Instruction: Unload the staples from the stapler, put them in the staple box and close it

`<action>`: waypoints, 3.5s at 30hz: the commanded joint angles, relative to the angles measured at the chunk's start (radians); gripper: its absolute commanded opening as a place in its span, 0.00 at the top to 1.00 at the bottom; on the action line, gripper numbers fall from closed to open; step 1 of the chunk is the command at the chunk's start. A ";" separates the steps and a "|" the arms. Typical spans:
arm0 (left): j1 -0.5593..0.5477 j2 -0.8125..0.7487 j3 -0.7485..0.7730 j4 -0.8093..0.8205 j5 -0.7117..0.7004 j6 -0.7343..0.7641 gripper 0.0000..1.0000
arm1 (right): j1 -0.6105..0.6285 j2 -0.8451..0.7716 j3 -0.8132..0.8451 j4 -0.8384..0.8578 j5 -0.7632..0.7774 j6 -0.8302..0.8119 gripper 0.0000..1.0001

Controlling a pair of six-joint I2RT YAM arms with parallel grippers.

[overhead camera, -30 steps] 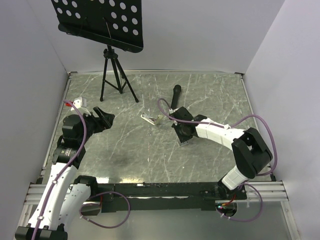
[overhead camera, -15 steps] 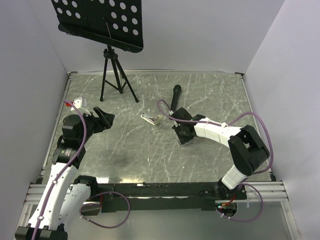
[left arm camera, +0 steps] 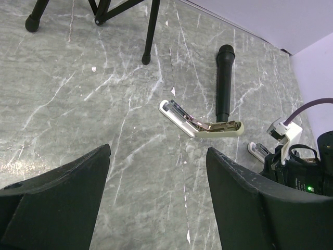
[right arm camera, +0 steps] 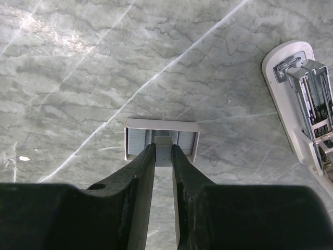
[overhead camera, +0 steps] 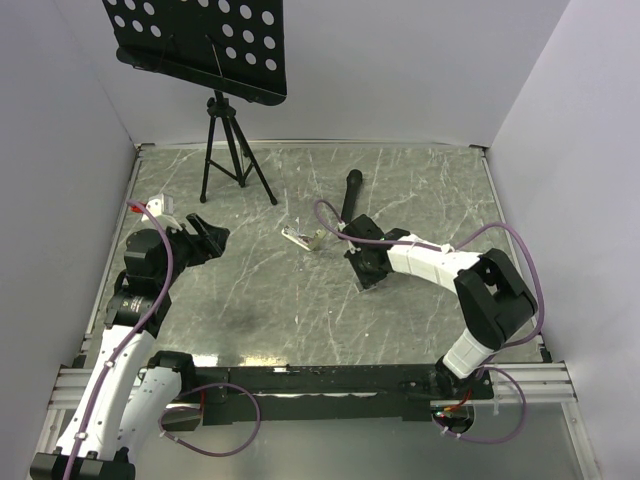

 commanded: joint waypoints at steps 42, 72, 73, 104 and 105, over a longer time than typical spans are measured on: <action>-0.001 -0.004 0.037 0.010 -0.011 0.005 0.21 | -0.039 -0.050 0.068 -0.036 0.005 0.044 0.38; -0.001 0.061 0.043 -0.154 -0.583 -0.314 0.02 | -0.064 0.005 0.002 0.039 -0.144 0.096 0.07; -0.001 0.053 0.040 -0.171 -0.606 -0.346 0.03 | -0.064 0.004 -0.001 0.044 -0.145 0.093 0.07; 0.586 0.642 0.173 -0.506 -0.651 -0.830 0.54 | -0.015 -0.392 -0.022 -0.024 -0.148 0.174 0.00; 0.600 0.654 0.169 -0.489 -0.607 -0.810 0.68 | -0.013 -0.409 -0.025 -0.021 -0.150 0.179 0.00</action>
